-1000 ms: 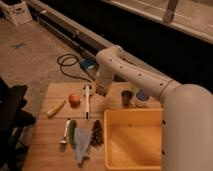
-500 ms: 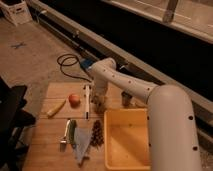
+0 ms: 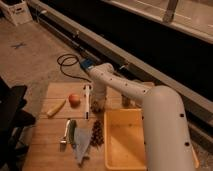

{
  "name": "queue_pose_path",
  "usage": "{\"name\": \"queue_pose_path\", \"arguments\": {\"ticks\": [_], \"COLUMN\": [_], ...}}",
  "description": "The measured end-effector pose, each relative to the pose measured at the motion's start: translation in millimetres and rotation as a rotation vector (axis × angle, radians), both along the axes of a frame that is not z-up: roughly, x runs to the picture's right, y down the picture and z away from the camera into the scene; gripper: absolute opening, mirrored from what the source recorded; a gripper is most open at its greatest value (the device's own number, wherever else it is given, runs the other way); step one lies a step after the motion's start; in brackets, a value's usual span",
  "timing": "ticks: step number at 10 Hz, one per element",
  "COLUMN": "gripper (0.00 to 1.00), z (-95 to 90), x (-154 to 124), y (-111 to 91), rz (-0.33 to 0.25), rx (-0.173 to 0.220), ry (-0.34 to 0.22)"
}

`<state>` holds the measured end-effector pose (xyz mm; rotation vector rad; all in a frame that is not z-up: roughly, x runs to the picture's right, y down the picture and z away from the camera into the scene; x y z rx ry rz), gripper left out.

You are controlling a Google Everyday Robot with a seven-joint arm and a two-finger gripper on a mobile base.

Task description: Wipe table surface with eraser

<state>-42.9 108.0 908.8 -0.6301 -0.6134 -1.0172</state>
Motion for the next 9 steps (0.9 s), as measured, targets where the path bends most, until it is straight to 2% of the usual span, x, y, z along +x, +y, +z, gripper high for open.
{"name": "queue_pose_path", "arguments": {"ticks": [2,4,5,7,9], "gripper": [0.0,0.0,0.0,0.0,0.0], "z": [0.5,4.2,10.4,28.6,38.5], "x": [21,42,47,47,38], "y": [6,-3,-13,-35,-41], "rz": [0.009,0.022,0.03,0.039,0.051], "rx": [-0.022,-0.007,0.011,0.044,0.051], "ry": [0.052,0.105,0.122,0.127,0.111]}}
